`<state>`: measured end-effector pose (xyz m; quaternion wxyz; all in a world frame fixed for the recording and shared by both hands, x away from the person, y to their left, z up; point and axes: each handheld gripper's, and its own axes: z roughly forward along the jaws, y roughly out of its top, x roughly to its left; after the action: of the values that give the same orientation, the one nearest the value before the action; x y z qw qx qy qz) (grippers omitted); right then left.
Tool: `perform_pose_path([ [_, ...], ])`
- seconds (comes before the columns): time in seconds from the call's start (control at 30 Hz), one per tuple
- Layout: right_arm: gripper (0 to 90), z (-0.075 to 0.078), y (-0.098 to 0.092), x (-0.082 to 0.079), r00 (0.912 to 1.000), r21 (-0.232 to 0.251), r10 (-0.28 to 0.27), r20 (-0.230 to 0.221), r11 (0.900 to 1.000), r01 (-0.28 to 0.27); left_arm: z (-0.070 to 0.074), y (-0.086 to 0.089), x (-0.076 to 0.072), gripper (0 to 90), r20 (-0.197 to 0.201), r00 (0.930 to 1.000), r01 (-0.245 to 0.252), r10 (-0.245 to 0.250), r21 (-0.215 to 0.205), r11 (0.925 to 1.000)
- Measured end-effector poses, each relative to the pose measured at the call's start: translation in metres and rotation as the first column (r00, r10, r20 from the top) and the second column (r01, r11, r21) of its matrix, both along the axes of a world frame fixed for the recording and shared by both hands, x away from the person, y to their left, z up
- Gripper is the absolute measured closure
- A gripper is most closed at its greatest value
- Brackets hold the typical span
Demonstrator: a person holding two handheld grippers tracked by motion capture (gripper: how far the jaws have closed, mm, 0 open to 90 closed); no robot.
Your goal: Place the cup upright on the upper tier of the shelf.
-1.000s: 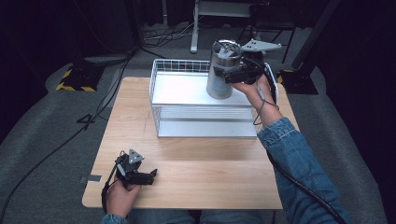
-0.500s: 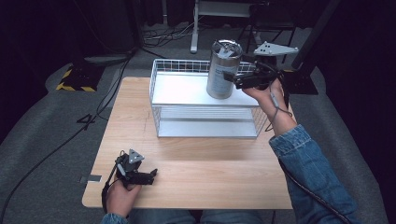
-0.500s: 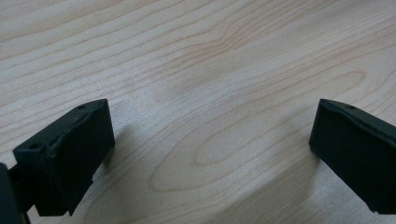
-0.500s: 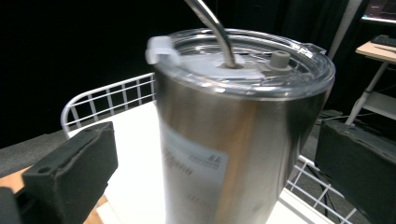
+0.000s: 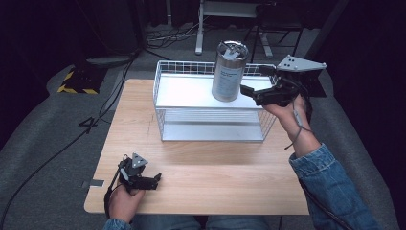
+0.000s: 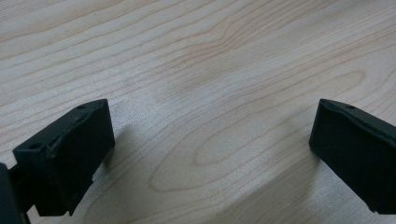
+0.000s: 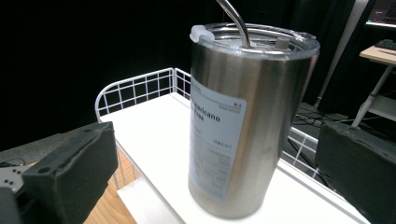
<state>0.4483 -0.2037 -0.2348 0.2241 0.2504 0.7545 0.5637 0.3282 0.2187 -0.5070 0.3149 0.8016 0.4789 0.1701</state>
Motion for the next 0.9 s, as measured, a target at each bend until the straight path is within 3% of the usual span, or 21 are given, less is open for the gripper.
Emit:
perform_pose_path([
  [0.33, 0.0, -0.010, -0.022, -0.020, 0.9999, -0.026, -0.008, -0.008, 1.000, 0.008, 0.000, 0.000, 0.000, 0.4, -0.001, 1.0000, -0.002, 0.002, -0.003, 1.0000],
  [0.9, 0.0, -0.044, -0.059, -0.042, 0.9971, -0.063, -0.057, -0.050, 0.997, 0.054, 0.000, -0.001, 0.002, 0.4, 0.001, 1.0000, -0.008, 0.008, 0.000, 1.0000],
])
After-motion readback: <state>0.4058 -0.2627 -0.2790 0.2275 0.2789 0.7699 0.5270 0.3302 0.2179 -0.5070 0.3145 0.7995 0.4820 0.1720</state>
